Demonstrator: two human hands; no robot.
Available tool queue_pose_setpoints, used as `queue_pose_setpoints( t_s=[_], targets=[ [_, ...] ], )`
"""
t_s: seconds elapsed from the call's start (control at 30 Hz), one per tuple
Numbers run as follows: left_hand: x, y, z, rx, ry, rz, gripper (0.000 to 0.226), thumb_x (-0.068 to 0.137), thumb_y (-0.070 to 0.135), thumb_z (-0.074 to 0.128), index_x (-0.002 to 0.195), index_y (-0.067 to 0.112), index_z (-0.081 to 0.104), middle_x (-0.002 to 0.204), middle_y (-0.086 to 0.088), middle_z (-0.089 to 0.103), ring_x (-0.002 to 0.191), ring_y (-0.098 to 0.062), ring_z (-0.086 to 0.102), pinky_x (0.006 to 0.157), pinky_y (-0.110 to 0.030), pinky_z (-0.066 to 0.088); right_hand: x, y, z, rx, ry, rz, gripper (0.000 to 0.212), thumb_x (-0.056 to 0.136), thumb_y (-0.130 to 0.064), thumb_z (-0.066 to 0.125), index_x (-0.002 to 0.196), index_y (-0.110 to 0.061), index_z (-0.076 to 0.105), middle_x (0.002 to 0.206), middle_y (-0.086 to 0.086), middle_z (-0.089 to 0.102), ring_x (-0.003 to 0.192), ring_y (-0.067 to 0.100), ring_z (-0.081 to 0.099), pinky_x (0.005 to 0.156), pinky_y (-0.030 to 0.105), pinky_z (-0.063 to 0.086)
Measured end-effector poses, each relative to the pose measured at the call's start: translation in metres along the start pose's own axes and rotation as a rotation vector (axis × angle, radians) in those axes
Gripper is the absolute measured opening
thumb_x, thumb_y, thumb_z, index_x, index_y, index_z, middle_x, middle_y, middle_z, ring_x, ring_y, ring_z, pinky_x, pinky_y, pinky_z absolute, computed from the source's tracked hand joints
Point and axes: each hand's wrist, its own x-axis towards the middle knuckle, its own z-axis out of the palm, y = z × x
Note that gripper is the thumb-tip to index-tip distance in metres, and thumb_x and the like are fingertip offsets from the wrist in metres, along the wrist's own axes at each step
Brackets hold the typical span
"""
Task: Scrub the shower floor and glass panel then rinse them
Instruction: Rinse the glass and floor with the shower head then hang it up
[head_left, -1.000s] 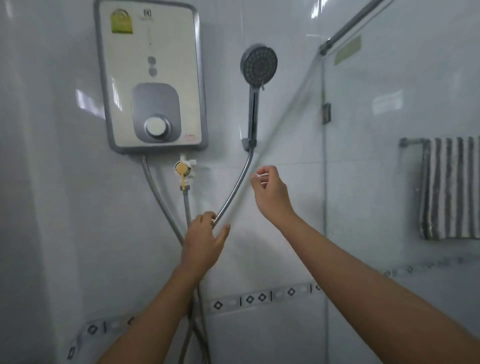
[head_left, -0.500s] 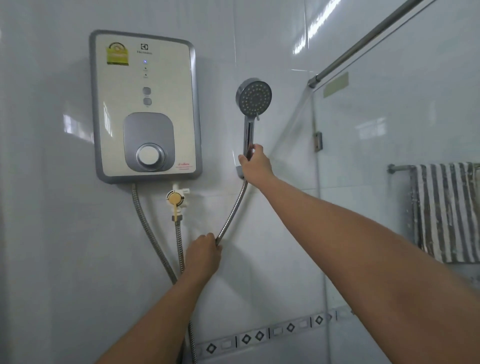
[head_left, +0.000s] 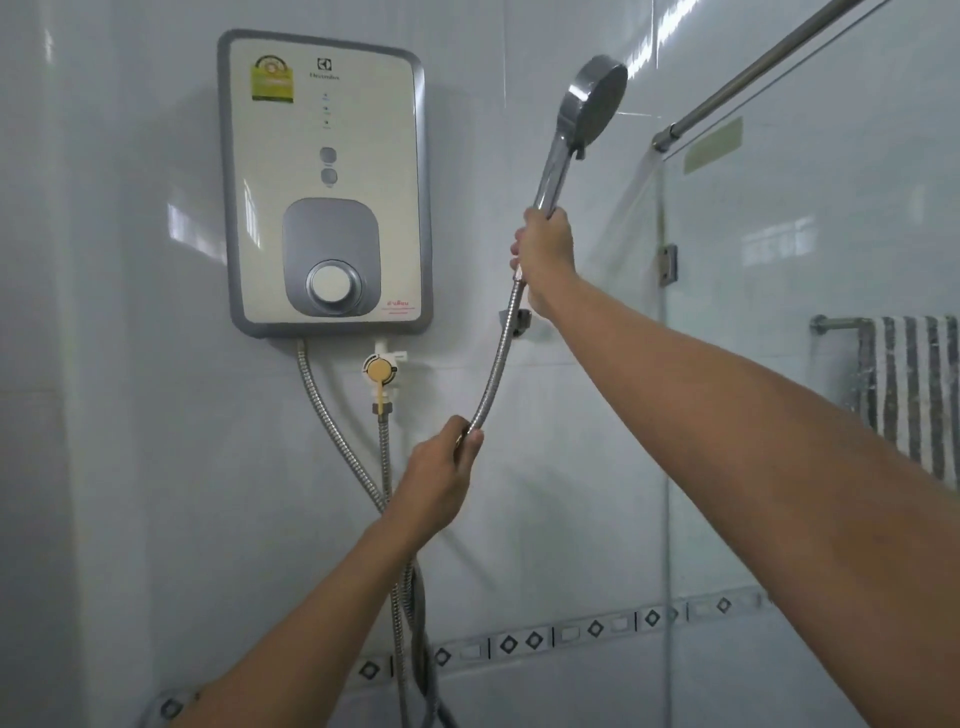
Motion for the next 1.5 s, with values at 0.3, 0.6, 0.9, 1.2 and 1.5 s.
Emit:
queue_pose_setpoints(
  t_s=[0.3, 0.6, 0.9, 1.2, 1.5],
  targets=[
    [-0.098, 0.006, -0.031, -0.206, -0.314, -0.257, 0.076, 0.104, 0.058, 0.021, 0.065, 0.011, 0.065, 0.045, 0.007, 0.047, 0.041, -0.005, 0.042, 0.047, -0.02, 0.035, -0.101, 0.006, -0.051, 0.222, -0.189, 0.3, 0.038, 0.104, -0.051, 0.042, 0.119, -0.016, 0.047, 0.07, 0.002, 0.044, 0.044, 0.009, 0.031, 0.041, 0.021, 0.025],
    [-0.245, -0.063, -0.009, 0.048, -0.483, -0.571, 0.06, 0.106, 0.042, 0.041, 0.056, 0.016, 0.06, 0.048, 0.004, 0.055, 0.045, -0.002, 0.052, 0.055, -0.026, 0.041, -0.251, 0.128, -0.106, 0.211, -0.224, 0.63, 0.03, 0.104, -0.041, 0.046, 0.105, -0.013, 0.056, 0.069, 0.002, 0.052, 0.046, 0.015, 0.041, 0.044, 0.024, 0.034],
    [-0.364, -0.166, 0.054, 0.293, -0.62, -0.926, 0.044, 0.104, 0.037, 0.035, 0.068, 0.014, 0.048, 0.078, -0.009, 0.057, 0.078, -0.027, 0.06, 0.072, -0.033, 0.043, -0.401, 0.261, -0.136, 0.121, -0.01, 0.859, 0.028, 0.107, -0.04, 0.043, 0.093, -0.016, 0.047, 0.06, 0.003, 0.043, 0.039, 0.017, 0.034, 0.044, 0.025, 0.033],
    [-0.388, -0.22, 0.123, 0.307, -0.682, -1.052, 0.053, 0.105, 0.049, 0.029, 0.121, 0.003, 0.049, 0.122, -0.021, 0.061, 0.108, -0.038, 0.062, 0.092, -0.044, 0.05, -0.458, 0.314, -0.158, 0.268, 0.151, 1.097, 0.012, 0.1, -0.022, 0.047, 0.091, -0.018, 0.041, 0.055, 0.007, 0.044, 0.038, 0.022, 0.041, 0.046, 0.032, 0.048],
    [-0.398, -0.247, 0.164, 0.269, -0.715, -1.121, 0.049, 0.106, 0.04, 0.028, 0.129, 0.002, 0.048, 0.13, -0.025, 0.058, 0.117, -0.041, 0.059, 0.098, -0.046, 0.045, -0.491, 0.354, -0.155, 0.136, 0.268, 1.098, 0.029, 0.102, -0.031, 0.053, 0.079, -0.021, 0.038, 0.05, 0.003, 0.03, 0.034, 0.013, 0.023, 0.042, 0.019, 0.025]
  ],
)
